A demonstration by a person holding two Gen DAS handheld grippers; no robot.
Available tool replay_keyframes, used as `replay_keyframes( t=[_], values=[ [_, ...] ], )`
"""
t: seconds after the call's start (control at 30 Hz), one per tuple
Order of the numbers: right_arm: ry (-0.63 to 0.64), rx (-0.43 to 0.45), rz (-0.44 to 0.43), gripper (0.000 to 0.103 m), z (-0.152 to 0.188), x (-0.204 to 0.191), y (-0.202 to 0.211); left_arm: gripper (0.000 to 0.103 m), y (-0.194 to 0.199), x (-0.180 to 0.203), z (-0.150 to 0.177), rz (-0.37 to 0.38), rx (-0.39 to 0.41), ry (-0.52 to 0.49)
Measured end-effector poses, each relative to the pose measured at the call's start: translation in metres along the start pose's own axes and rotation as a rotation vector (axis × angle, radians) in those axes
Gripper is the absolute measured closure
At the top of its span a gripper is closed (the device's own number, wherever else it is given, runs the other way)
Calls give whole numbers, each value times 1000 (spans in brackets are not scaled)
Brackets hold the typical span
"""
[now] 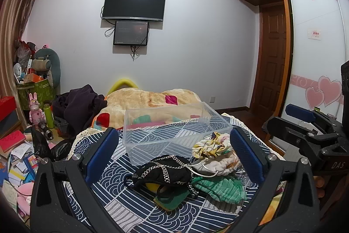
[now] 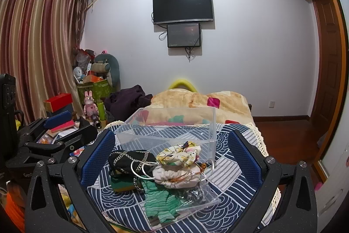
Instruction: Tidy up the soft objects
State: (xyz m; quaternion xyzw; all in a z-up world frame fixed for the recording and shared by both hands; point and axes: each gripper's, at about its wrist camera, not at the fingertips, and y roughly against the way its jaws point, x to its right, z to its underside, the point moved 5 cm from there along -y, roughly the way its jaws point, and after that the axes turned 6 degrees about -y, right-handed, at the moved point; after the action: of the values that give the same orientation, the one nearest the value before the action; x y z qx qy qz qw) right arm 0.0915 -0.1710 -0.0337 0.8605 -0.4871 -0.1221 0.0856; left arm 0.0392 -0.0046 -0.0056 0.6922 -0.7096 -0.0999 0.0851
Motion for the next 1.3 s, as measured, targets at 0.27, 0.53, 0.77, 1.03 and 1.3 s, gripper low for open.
replay_keyframes(
  t=[0.27, 0.53, 0.77, 1.03, 1.3],
  values=[
    [-3, 4, -2, 0, 0, 0, -1, 0, 0, 0, 1, 1, 1, -2],
    [-23, -42, 10, 0, 11, 12, -17, 0, -24, -6, 17, 0, -76, -7],
    [-55, -129, 6, 6, 27, 28, -43, 17, -57, -19, 43, 18, -190, 45],
    [-75, -211, -14, 27, 34, 35, -73, 27, -88, -31, 63, 44, -278, 79],
    [-109, -300, -34, 63, 52, 41, -95, 59, -102, -26, 86, 105, -357, 106]
  ],
)
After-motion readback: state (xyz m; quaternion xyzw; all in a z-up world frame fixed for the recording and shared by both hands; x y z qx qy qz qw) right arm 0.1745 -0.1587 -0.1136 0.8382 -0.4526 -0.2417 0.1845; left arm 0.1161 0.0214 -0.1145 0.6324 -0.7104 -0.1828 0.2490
